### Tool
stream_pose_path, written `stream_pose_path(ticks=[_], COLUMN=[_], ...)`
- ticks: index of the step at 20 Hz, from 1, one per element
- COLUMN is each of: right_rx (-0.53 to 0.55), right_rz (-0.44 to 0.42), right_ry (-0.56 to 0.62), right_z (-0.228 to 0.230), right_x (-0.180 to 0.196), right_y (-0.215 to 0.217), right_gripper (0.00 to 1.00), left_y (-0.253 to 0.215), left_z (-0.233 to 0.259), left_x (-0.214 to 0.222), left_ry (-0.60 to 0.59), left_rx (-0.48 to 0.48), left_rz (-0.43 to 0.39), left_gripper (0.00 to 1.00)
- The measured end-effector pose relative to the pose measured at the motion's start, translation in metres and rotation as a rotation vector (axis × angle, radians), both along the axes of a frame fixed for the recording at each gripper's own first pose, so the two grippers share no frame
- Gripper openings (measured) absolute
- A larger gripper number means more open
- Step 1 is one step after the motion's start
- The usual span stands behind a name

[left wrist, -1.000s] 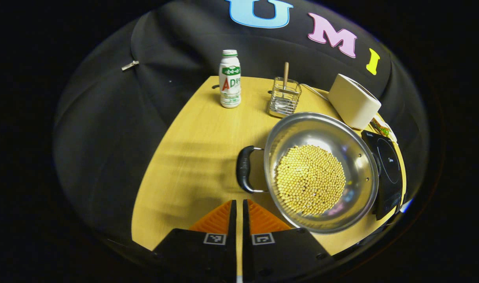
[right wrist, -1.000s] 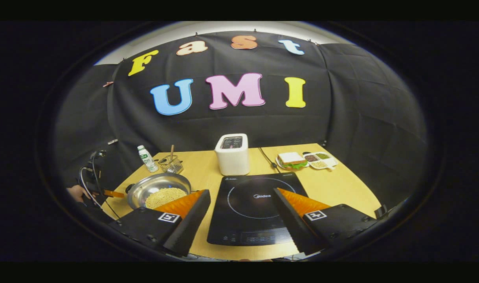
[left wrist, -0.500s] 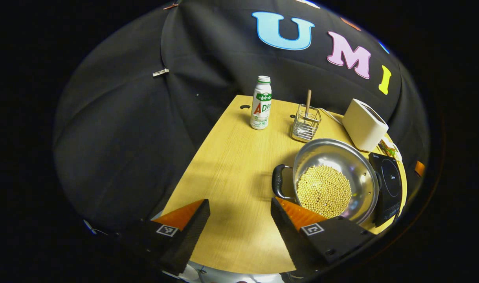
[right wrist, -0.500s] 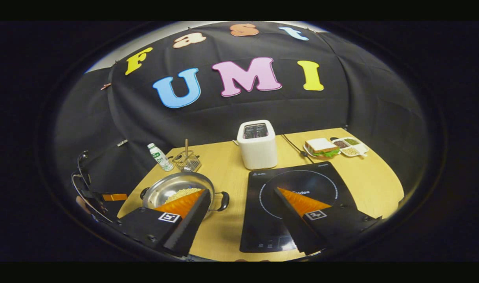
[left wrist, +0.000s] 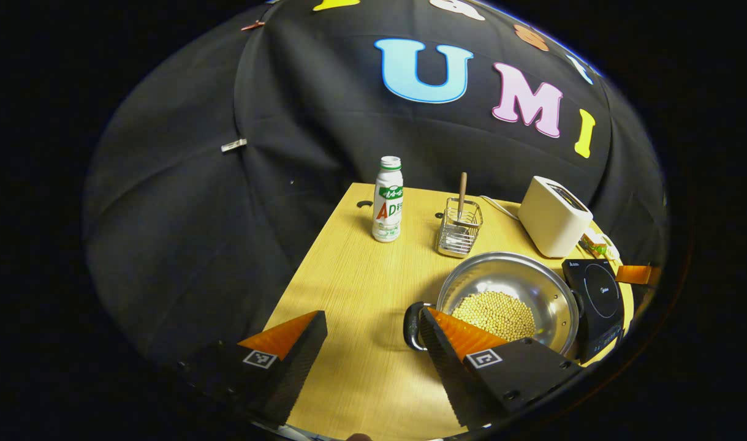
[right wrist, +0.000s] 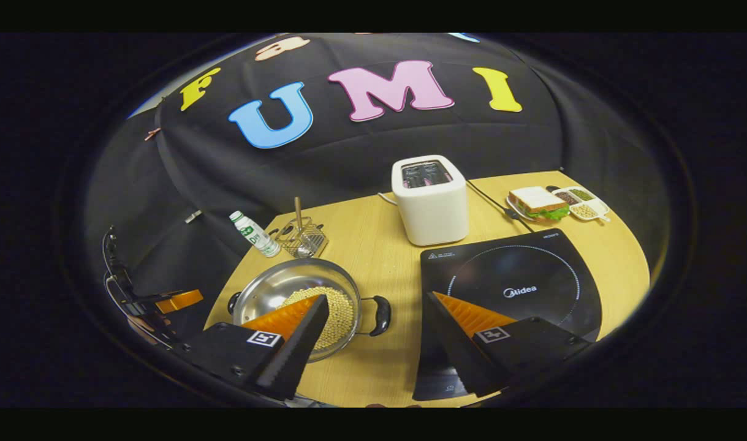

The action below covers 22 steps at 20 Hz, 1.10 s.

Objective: First push the handle of the pot to place it horizontally, then grasp the pot with both hands and set it on the induction cooktop.

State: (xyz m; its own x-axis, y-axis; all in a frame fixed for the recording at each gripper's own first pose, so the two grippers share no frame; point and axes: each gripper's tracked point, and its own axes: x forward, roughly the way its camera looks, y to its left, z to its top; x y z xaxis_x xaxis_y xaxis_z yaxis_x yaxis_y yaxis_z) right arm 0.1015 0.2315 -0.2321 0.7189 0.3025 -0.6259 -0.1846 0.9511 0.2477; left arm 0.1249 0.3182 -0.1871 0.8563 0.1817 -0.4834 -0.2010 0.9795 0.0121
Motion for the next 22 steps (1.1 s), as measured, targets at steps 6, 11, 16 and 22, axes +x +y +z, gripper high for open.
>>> stream_pose_path(ticks=[6, 11, 16, 22], right_rx=[-0.01, -0.052, -0.07, -0.081], right_rz=[0.023, 0.037, 0.035, 0.05], right_ry=[0.07, 0.119, 0.154, 0.185], right_z=[-0.041, -0.077, -0.102, -0.121], right_x=[0.01, 0.017, 0.016, 0.01], right_y=[0.021, 0.029, 0.032, 0.042], right_gripper=[0.99, 0.99, 0.99, 0.99], left_y=[-0.023, -0.026, -0.031, -0.039], left_z=[-0.01, -0.036, -0.057, -0.079], left_x=[0.029, 0.045, 0.056, 0.064], left_ry=[-0.001, 0.026, 0.046, 0.081], left_rx=[-0.039, -0.123, -0.195, -0.258], left_rz=[-0.079, -0.079, -0.092, -0.108], left_gripper=[0.96, 0.96, 0.95, 0.96])
